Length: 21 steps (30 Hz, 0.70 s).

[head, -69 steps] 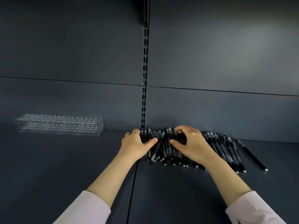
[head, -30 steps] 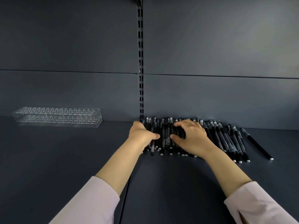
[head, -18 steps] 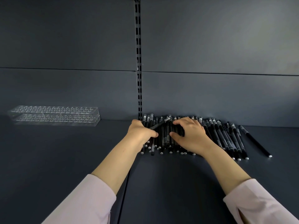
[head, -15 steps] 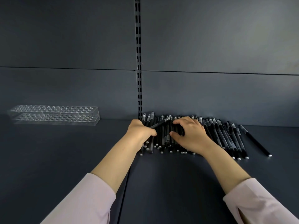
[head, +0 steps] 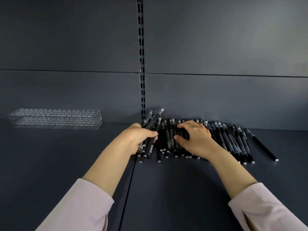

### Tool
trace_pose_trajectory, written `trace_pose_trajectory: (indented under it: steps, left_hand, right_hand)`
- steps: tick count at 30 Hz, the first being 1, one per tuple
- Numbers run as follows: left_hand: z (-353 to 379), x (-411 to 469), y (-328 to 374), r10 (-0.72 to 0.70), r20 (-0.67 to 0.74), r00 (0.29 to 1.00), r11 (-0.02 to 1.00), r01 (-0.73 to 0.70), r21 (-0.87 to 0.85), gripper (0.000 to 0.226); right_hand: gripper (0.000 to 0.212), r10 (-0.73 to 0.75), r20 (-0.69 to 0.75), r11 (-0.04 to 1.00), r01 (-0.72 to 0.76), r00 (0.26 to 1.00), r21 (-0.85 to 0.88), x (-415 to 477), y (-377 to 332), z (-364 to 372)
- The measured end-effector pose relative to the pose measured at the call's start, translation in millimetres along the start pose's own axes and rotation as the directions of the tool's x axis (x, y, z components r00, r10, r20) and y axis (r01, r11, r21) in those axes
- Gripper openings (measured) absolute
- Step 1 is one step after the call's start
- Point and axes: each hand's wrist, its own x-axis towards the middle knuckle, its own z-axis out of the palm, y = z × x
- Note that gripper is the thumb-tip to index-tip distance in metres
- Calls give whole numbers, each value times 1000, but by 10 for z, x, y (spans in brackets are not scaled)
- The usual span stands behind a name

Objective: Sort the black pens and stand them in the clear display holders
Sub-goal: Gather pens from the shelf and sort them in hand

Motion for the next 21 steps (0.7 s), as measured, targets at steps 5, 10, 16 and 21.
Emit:
trace_pose_trajectory:
  steps: [5,10,16,21]
  left_hand:
    - [-81,-260,108,24,98,995,994,-13,-112,23]
    - [-146,-545,117,66,194,979,997,-56,-59,32]
    - [-430,-957,-34,138,192,972,990,-131,-51,29]
    - [-1073,-1172,-196,154,153,976,985,-140,-101,26]
  right_hand:
    - [42,-19,-163,994,36,986,101,27,-27,-2]
    - [39,17,-126,805,61,992,590,-40,-398,-198]
    - [29,101,22,539,-73,995,839,-126,-1077,-206]
    - [27,44,71,488,-83,997,869,-114,-1740,-75]
